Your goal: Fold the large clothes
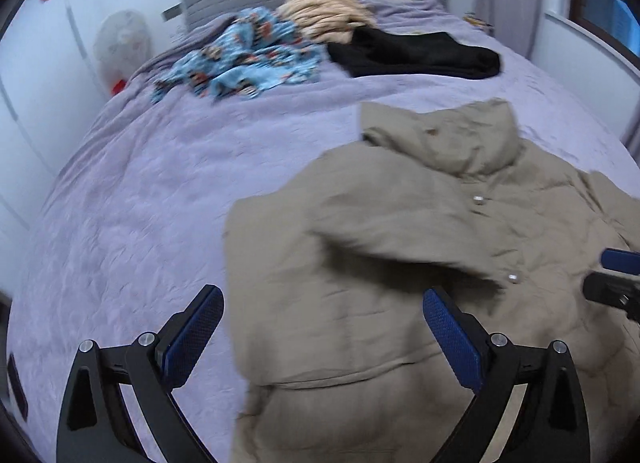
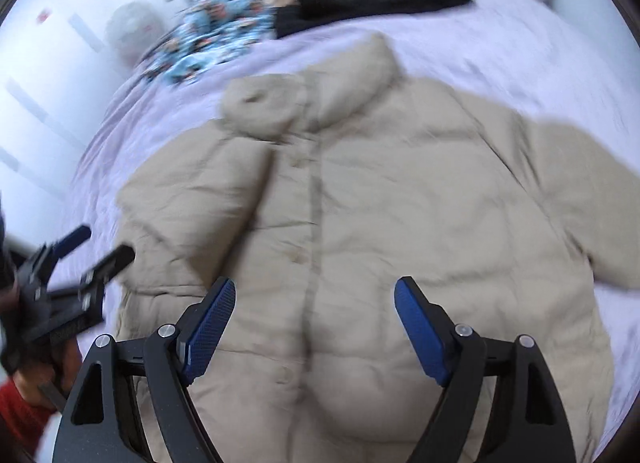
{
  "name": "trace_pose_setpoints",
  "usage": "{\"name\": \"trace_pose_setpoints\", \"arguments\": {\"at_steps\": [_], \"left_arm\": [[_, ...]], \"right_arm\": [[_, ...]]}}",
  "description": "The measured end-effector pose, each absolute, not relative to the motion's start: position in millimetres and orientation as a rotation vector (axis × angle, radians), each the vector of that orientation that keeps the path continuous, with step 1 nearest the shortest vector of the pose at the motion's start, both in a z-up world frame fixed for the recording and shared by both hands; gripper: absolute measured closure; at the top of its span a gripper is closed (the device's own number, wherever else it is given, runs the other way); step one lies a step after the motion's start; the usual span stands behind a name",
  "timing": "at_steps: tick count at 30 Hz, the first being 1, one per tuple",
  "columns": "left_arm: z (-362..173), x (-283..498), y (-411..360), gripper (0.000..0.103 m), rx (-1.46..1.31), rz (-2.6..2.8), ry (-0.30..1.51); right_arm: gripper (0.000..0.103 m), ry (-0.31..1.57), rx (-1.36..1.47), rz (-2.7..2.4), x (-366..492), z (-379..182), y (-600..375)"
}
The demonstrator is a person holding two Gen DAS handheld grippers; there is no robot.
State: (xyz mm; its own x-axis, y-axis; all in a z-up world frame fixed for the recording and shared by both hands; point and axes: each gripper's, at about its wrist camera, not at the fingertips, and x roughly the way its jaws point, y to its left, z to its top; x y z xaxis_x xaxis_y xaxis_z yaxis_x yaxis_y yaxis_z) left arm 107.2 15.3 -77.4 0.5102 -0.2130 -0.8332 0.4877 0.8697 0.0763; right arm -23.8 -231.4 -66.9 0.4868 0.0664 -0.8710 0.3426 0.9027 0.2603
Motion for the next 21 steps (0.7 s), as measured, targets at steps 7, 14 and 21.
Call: {"name": "trace_pose_setpoints", "arguments": {"at_steps": [7, 14, 21], "left_arm": [[-144, 146, 64, 0.002, 0.267, -0.266, 1.109], [-147, 157, 64, 0.002, 0.235, -0.326, 1.132], [-124, 217, 88, 0.029, -0.034, -0.350, 1.159]], "right_arm": [[0.018, 1.062, -0.071, -0.080, 52, -71, -114], [0.018, 1.032, 0.028, -0.252, 89, -75, -152], [0.071, 0.975, 0.761, -0.333, 15, -103, -284]]}}
